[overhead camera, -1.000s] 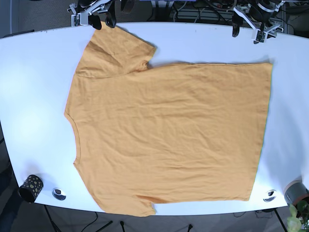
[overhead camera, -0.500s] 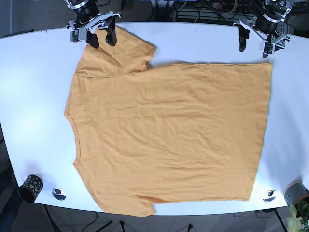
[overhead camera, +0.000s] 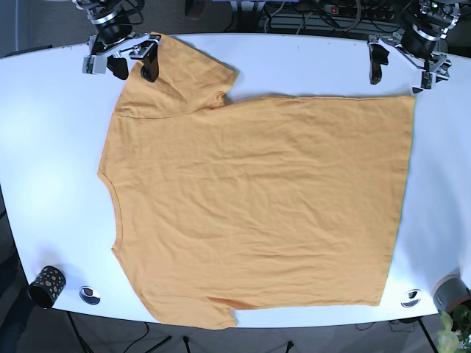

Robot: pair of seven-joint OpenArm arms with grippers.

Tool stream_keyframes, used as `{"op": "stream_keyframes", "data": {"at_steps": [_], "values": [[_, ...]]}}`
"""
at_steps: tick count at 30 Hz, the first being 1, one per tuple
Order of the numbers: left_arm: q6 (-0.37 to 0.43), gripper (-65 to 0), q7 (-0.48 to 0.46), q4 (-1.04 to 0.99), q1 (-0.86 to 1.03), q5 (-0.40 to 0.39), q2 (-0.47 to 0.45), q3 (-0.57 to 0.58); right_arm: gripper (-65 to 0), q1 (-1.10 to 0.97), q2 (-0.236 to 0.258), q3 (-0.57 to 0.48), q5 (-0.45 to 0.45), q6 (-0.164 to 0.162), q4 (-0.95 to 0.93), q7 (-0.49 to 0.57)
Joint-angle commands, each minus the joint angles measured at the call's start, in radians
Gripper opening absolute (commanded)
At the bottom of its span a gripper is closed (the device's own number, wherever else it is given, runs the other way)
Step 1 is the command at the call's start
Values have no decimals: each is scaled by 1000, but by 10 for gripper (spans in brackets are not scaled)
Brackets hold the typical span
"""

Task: Fold the T-shirt properly
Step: 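Lower both grippers onto the shirt's shoulder edge and pinch the fabric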

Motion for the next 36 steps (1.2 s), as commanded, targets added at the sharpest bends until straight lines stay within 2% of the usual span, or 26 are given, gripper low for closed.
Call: {"op": "stream_keyframes", "data": {"at_steps": [1,4,6,10,17,29,31,33,36], "values": [[-3,-64,-10,17,5,-62,-18,-16,-211,10,-2,28,37,37,5,-13],[-3,-62,7,15,3,-110,-40,-33,-211,53,-5,88,71,58,-29,-108],[-3,-61,23,15,3,-122,-49,-35,-212,79,-6,123,106,89,-61,-165],[-3,-60,55,3,3,-150,-47,-39,-212,108,-6,160,141,133,-130,-215],[-3,-62,58,-72,3,-219,-49,-69,-212,112,-8,141,138,138,-182,-243],[-3,-64,58,-85,3,-217,-49,-73,-222,114,-8,32,138,138,-254,-238],[-3,-64,58,-85,3,-217,-49,-73,-268,112,-8,14,138,138,-251,-238],[-3,-64,58,-86,3,-217,-49,-75,-384,117,-8,-3,138,138,-251,-238],[-3,-64,58,-86,3,-219,-49,-85,-515,119,-8,-6,138,138,-251,-238]]}}
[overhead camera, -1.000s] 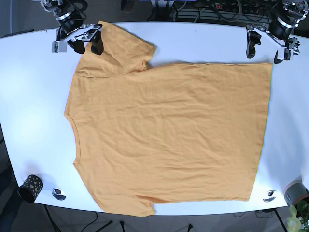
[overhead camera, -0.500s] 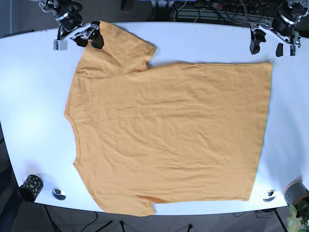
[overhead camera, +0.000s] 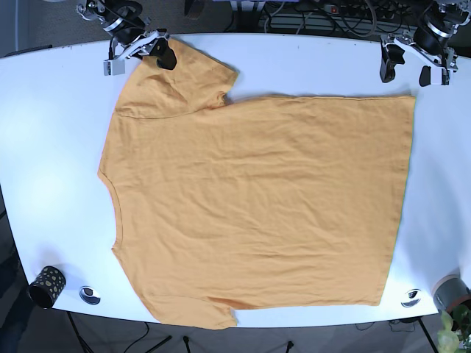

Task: Fold the T-shirt properly
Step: 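Lower both grippers onto the shirt's shoulder edge and pinch the fabric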

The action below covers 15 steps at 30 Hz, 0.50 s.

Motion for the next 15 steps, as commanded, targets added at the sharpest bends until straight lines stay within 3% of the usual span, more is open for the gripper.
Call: {"op": "stream_keyframes", "data": {"at_steps": [1,4,7,12,15], "values": [[-2,-64,-19,13,1,-21,-8,-28,-563,-10,6,4,-10,-6,7,-12],[-2,-65,-15,12,-37,-20,-5,-64,-650,-10,6,2,-10,-6,9,-12],[-2,-88,45,-11,-68,-21,-3,-91,-650,-10,6,4,-10,-6,9,-12],[-2,-244,131,-54,-137,-21,-5,-146,-650,-10,8,5,-12,-6,26,-12],[-2,-282,185,-93,-172,-21,-9,-151,-650,-10,8,5,-12,-6,38,-12]]}}
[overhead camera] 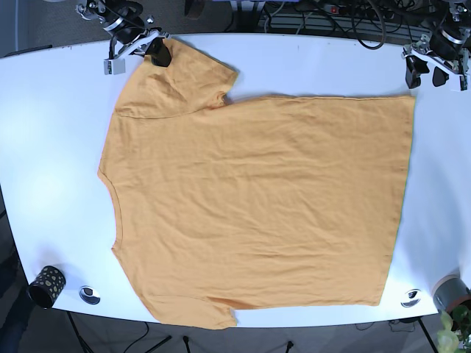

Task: Fold the T-shirt properly
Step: 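Lower both grippers onto the shirt's shoulder edge and pinch the fabric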

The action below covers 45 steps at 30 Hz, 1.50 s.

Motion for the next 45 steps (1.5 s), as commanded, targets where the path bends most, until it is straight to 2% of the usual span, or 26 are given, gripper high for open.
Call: {"op": "stream_keyframes", "data": {"at_steps": [1,4,18,24,38,39,41,44,45], "values": [[-3,-281,19,-20,-21,-22,-10,-4,-650,-9,8,3,13,9,20,9],[-3,-279,50,-73,-50,-19,-12,-4,-650,-9,8,3,13,9,20,9],[-3,-275,51,-237,-130,-14,-30,2,-650,-9,11,3,13,9,17,9],[-3,-143,53,-239,-158,-14,-35,28,-650,-9,11,3,13,9,14,9],[-3,-140,53,-339,-221,-14,-38,96,-650,11,12,3,13,9,11,9],[-3,-146,53,-351,-225,-14,-38,96,-650,11,12,3,13,9,11,9],[-3,-201,53,-368,-228,-14,-38,100,-650,11,12,4,13,9,11,9],[-3,-351,53,-377,-228,-14,-39,106,-650,11,12,4,13,9,11,9],[-3,-429,53,-377,-228,-14,-39,108,-650,11,12,4,13,9,13,9]]}}
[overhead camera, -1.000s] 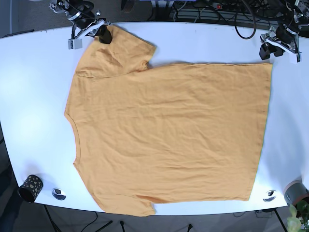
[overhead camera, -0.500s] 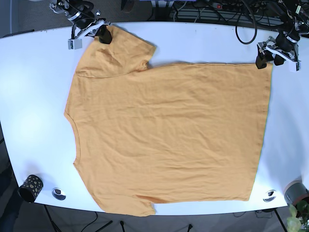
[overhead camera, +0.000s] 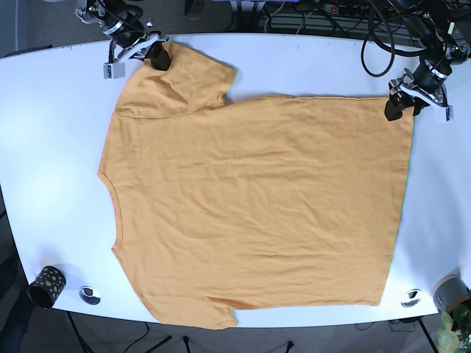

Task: Fold the T-shirt properly
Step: 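Lower both grippers onto the shirt's shoulder edge and pinch the fabric, then drag the shirt toward the robot with both grippers to reposition it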

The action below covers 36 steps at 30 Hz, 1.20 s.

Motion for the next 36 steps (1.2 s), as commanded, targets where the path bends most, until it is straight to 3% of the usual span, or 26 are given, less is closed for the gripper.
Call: {"op": "stream_keyframes", "data": {"at_steps": [1,4,10,20,26,30,36], "values": [[9,-504,62,-3,12,50,0,11,-650,-9,9,6,13,12,13,13],[9,-650,62,-3,12,50,0,20,-650,-7,9,6,13,12,13,13],[9,-650,62,8,15,47,-18,26,-650,-7,4,7,13,12,39,15],[9,-650,62,229,130,42,-18,21,-650,-76,0,20,21,12,110,15],[9,-650,62,347,239,42,-15,20,-650,-154,-32,38,15,13,156,15],[9,-650,62,407,293,42,-15,20,-650,-213,-43,40,21,58,197,15],[9,-650,62,491,305,42,-13,20,-650,-239,-75,66,21,64,260,15]]}}
